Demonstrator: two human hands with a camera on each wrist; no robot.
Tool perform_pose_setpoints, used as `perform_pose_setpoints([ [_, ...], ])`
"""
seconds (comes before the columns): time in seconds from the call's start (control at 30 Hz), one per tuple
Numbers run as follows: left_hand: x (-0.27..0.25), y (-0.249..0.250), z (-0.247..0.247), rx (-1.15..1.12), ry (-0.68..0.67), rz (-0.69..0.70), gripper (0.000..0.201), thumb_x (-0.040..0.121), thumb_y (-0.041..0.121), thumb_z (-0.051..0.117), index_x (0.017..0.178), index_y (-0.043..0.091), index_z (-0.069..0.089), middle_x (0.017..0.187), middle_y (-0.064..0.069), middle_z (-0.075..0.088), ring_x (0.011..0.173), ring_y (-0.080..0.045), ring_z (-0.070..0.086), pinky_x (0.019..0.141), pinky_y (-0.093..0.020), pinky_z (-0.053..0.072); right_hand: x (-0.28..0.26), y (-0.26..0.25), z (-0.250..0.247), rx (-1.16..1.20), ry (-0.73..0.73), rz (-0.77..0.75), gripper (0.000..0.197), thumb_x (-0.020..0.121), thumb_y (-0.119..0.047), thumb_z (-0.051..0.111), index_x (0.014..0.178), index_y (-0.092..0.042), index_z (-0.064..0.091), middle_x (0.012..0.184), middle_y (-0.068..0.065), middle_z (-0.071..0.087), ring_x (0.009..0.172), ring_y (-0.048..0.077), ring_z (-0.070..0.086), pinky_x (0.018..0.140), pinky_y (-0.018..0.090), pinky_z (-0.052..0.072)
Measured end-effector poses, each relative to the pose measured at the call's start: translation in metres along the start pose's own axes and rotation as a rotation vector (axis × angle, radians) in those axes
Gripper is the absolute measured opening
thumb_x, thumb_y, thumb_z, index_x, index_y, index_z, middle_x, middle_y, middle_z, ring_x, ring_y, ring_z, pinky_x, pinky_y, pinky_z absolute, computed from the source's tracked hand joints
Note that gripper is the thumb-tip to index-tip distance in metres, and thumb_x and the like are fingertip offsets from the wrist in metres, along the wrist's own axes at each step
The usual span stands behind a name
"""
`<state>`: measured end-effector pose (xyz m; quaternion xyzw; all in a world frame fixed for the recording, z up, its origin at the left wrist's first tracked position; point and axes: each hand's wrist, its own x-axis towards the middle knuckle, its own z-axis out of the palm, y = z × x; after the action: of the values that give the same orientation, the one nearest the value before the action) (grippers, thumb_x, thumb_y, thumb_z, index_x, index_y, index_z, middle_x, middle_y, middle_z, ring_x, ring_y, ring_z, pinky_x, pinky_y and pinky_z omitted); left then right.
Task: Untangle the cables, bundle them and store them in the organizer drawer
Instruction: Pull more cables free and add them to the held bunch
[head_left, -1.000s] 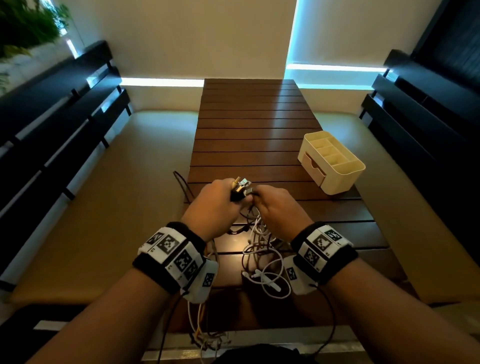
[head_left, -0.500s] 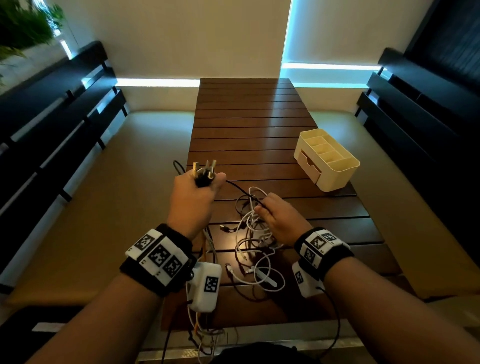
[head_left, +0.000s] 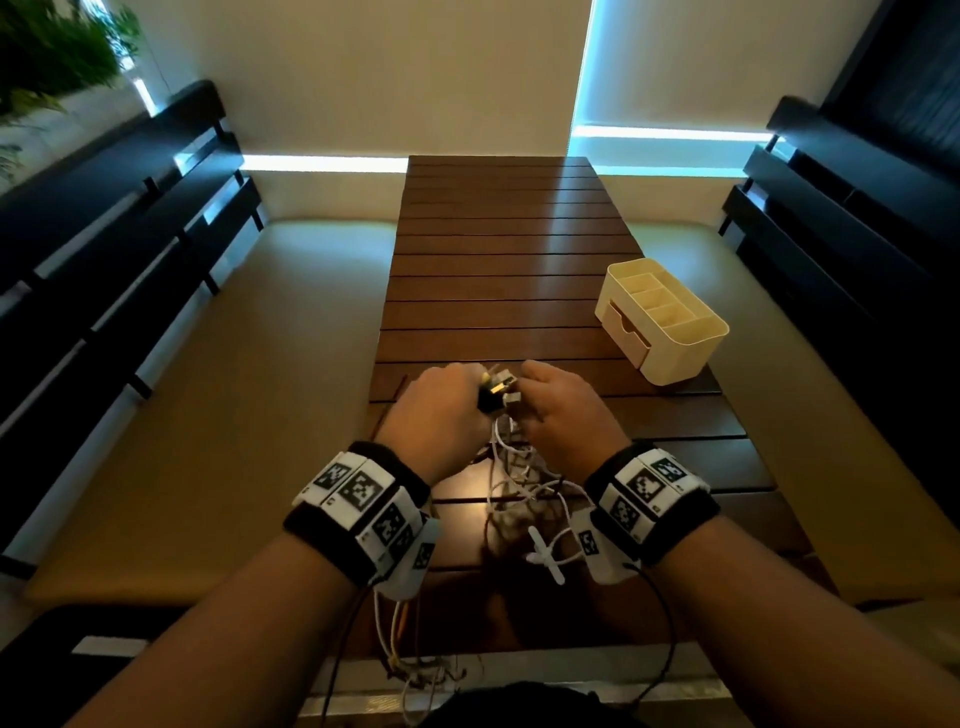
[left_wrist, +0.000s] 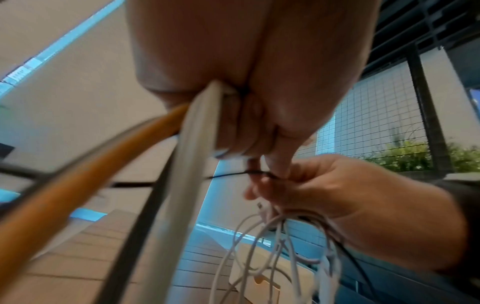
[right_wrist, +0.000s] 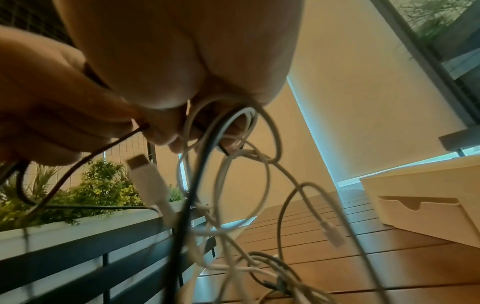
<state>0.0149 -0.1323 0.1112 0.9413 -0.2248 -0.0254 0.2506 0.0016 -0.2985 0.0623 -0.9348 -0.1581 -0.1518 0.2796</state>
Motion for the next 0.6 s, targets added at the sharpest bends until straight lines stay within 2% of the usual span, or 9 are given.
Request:
perform_pose_setpoints([
  [0.1, 0.002, -0.010, -0.006, -0.045, 0.044, 0.008, 0.021, 0.094, 0.029, 0.062, 0.077, 0.017, 0.058, 0.070, 0.002, 0.060, 0.065, -0.019, 0.057, 0.059, -0.036, 0.047, -0.005, 0.012, 0.001, 0.024, -0.035, 0.038, 0.014, 0.095, -0.020, 0.061, 0.102, -0.014, 0.071, 0.091, -0.003, 0.057, 0.077, 0.012, 0.053, 0.067, 0.026, 0.046],
  [0.2, 0.001, -0.020, -0.015, -0.062, 0.033, 0.017, 0.030, 0.094, 0.024, 0.064, 0.069, 0.028, 0.048, 0.066, 0.008, 0.053, 0.060, -0.011, 0.050, 0.054, -0.028, 0.036, -0.018, 0.034, 0.007, 0.070, -0.066, 0.125, 0.016, 0.095, -0.022, 0.060, 0.103, -0.014, 0.071, 0.092, -0.004, 0.058, 0.080, 0.015, 0.057, 0.072, 0.043, 0.053],
  [0.23, 0.000, -0.020, -0.017, -0.080, 0.023, 0.023, 0.032, 0.094, 0.024, 0.064, 0.067, 0.030, 0.047, 0.065, 0.010, 0.052, 0.059, -0.007, 0.048, 0.053, -0.025, 0.033, -0.022, 0.037, 0.009, 0.085, -0.057, 0.118, 0.017, 0.094, -0.023, 0.060, 0.103, -0.014, 0.072, 0.092, -0.005, 0.058, 0.079, 0.015, 0.057, 0.070, 0.044, 0.053],
  [0.27, 0.001, -0.020, -0.016, -0.100, 0.003, 0.030, 0.031, 0.094, 0.026, 0.065, 0.068, 0.030, 0.049, 0.066, 0.011, 0.053, 0.060, -0.007, 0.049, 0.054, -0.024, 0.033, -0.023, 0.037, 0.011, 0.098, -0.045, 0.105, 0.017, 0.094, -0.023, 0.061, 0.103, -0.013, 0.072, 0.091, -0.006, 0.058, 0.077, 0.015, 0.057, 0.069, 0.044, 0.053],
  [0.33, 0.002, -0.017, -0.009, -0.113, -0.074, 0.031, 0.019, 0.092, 0.032, 0.067, 0.076, 0.026, 0.059, 0.072, 0.009, 0.059, 0.066, -0.010, 0.056, 0.059, -0.026, 0.043, -0.020, 0.029, 0.012, 0.120, -0.010, 0.075, 0.016, 0.093, -0.020, 0.062, 0.102, -0.013, 0.074, 0.087, -0.008, 0.056, 0.074, 0.011, 0.054, 0.065, 0.037, 0.052],
  [0.4, 0.001, -0.012, 0.003, -0.072, -0.156, 0.018, 0.013, 0.092, 0.033, 0.067, 0.085, 0.023, 0.064, 0.078, 0.006, 0.064, 0.073, -0.014, 0.061, 0.070, -0.033, 0.053, -0.013, 0.020, 0.010, 0.128, 0.040, 0.045, 0.017, 0.093, -0.018, 0.060, 0.102, -0.012, 0.073, 0.084, -0.010, 0.053, 0.071, 0.009, 0.051, 0.062, 0.026, 0.045],
  [0.47, 0.000, -0.011, 0.011, -0.027, -0.142, 0.026, 0.010, 0.092, 0.026, 0.064, 0.083, 0.021, 0.062, 0.079, 0.003, 0.066, 0.075, -0.019, 0.062, 0.074, -0.043, 0.054, -0.006, 0.016, 0.008, 0.123, 0.078, 0.030, 0.018, 0.093, -0.016, 0.059, 0.103, -0.012, 0.073, 0.083, -0.010, 0.052, 0.070, 0.009, 0.050, 0.063, 0.018, 0.041],
  [0.53, -0.003, -0.012, 0.011, -0.033, -0.075, 0.047, 0.015, 0.092, 0.020, 0.061, 0.078, 0.022, 0.058, 0.075, 0.003, 0.064, 0.072, -0.021, 0.061, 0.070, -0.044, 0.053, -0.007, 0.016, 0.006, 0.132, 0.084, 0.017, 0.017, 0.094, -0.020, 0.061, 0.104, -0.012, 0.073, 0.085, -0.011, 0.053, 0.071, 0.008, 0.051, 0.064, 0.016, 0.041],
  [0.6, -0.004, -0.014, 0.008, -0.054, -0.023, 0.065, 0.023, 0.092, 0.018, 0.061, 0.073, 0.027, 0.053, 0.070, 0.006, 0.061, 0.065, -0.015, 0.057, 0.061, -0.037, 0.050, -0.010, 0.021, 0.006, 0.161, 0.010, 0.055, 0.026, 0.092, -0.033, 0.059, 0.107, -0.015, 0.071, 0.091, -0.010, 0.056, 0.078, 0.007, 0.055, 0.070, 0.020, 0.048],
])
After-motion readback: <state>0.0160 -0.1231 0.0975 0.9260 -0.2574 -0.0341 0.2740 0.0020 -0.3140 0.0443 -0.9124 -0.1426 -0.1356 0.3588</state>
